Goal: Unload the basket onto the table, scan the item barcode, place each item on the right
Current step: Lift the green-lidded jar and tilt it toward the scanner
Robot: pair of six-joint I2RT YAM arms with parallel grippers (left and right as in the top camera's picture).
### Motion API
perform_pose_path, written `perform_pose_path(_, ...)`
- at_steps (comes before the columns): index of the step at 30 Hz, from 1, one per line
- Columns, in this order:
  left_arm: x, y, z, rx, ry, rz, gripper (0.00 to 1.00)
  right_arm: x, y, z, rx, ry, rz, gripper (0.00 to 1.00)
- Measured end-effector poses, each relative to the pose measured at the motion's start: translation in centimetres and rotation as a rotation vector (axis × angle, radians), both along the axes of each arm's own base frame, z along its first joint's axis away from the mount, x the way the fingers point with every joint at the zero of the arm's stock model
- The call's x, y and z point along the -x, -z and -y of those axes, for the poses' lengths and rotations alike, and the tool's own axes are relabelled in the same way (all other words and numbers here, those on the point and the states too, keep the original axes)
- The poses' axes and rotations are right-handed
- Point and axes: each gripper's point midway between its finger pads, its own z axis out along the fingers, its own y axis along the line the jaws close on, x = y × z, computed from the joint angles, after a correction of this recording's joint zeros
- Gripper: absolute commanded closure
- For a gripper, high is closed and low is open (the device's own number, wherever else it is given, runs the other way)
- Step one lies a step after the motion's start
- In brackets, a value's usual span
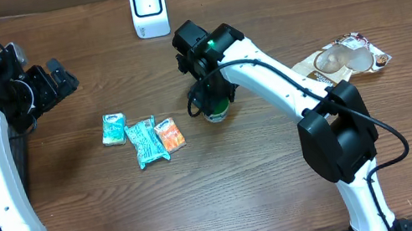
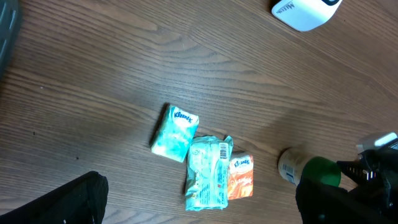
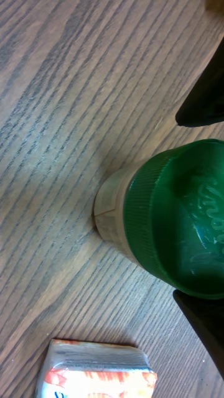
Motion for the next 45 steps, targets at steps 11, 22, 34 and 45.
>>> perform_pose_path(11, 0.0, 0.0, 0.0, 0.0, 0.0, 0.0, 0.0, 0.4, 1.0, 0.1, 0.001, 0.002, -0.017, 0.48)
perform_pose_path(22, 0.0, 0.0, 0.0, 0.0, 0.0, 0.0, 0.0, 1.8, 0.6, 0.0, -0.018, 0.053, -0.087, 0.63)
perform_pose_path(34, 0.0, 0.0, 0.0, 0.0, 0.0, 0.0, 0.0, 1.8, -9.8, -4.2, -0.356, 0.034, -0.153, 0.62)
perform_pose_path(45, 0.0, 0.0, 0.0, 0.0, 0.0, 0.0, 0.0, 3.9, -20.2, -4.7, -0.853, -0.317, -0.205, 0.62)
